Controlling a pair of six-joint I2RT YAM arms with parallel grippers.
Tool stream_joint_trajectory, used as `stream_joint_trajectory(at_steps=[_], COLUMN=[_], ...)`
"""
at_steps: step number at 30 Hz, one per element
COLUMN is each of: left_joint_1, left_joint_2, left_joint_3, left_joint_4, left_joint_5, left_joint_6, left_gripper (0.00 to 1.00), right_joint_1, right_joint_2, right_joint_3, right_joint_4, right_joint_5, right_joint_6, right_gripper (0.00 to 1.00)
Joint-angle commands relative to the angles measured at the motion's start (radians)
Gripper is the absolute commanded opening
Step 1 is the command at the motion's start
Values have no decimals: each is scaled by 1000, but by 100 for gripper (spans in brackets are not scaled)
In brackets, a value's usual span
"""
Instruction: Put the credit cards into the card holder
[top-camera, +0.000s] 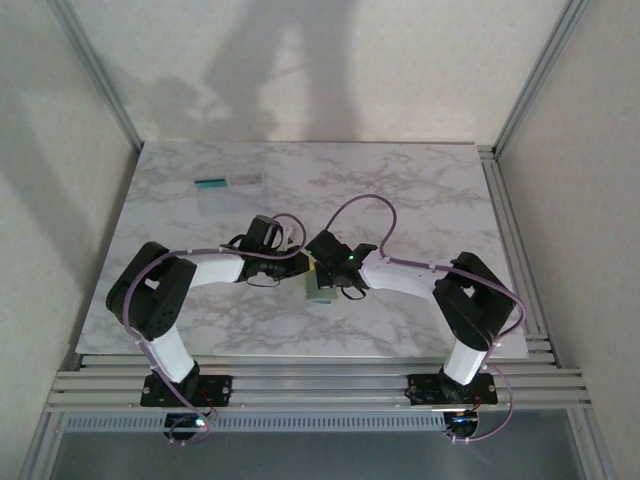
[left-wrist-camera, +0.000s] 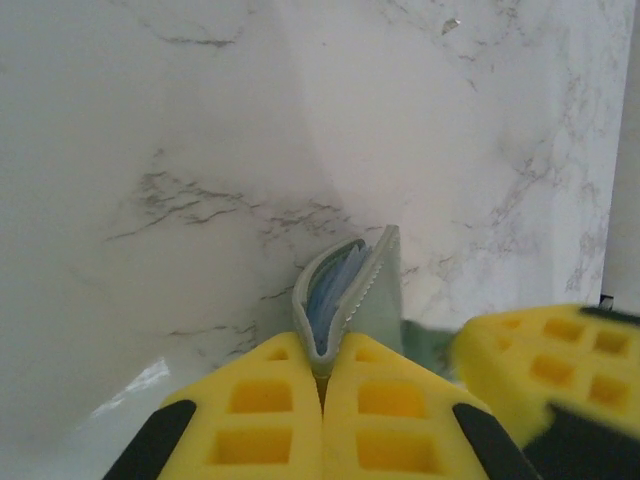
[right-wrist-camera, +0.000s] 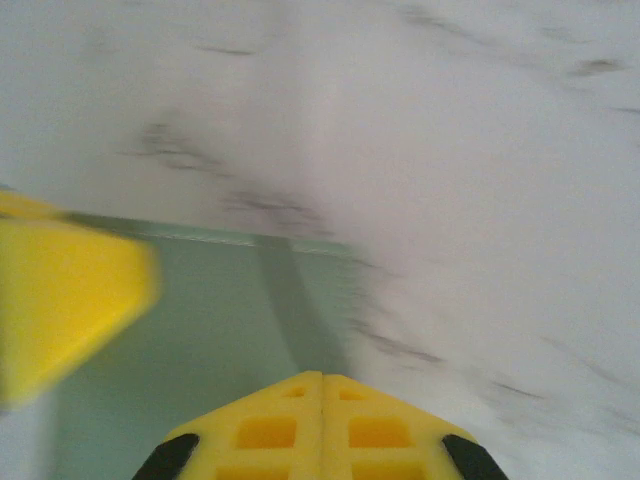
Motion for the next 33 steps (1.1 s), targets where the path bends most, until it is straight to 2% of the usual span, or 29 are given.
stream_joint_trajectory(at_steps=[1, 6, 10, 11, 12, 13, 16, 19, 22, 30, 33], left_joint_1=[18, 21, 20, 21, 21, 21, 21, 21, 23, 39, 41], left_joint_2=[-19, -7, 5, 5, -2, -14, -43, -55, -61, -80, -91], left_joint_3=[-37, -36, -30, -23, -19, -17, -12, -8, -12, -22, -8], left_joint_4=[-57, -63, -42, -56, -66, -68, -58, -67, -82, -75, -109], left_joint_5=[-49, -52, -2, -9, -20, -24, 17, 60, 50, 85, 68], left_joint_6=[11, 24, 18, 26, 35, 38, 34, 51, 59, 52, 83], left_gripper=[0, 0, 1, 17, 39, 52, 63, 65, 67, 69, 71], right_joint_1=[-27, -64, -68, -69, -70, -71, -70, -70, -66, -63, -63], right_joint_2=[-45, -127, -213, -236, -262, -287, -337, -355, -350, -348, -342], right_joint_3=[-73, -182, -224, -234, -239, -236, -201, -192, -191, -194, -214], right_joint_4=[-162, -31, 52, 87, 121, 137, 140, 194, 257, 365, 424], right_joint_5=[151, 27, -56, -87, -121, -148, -216, -314, -411, -516, -555], right_joint_6=[64, 33, 8, 5, -1, -7, -27, -32, -18, 14, 28], right_gripper=[0, 0, 0, 0, 0, 0, 0, 0, 0, 0, 0])
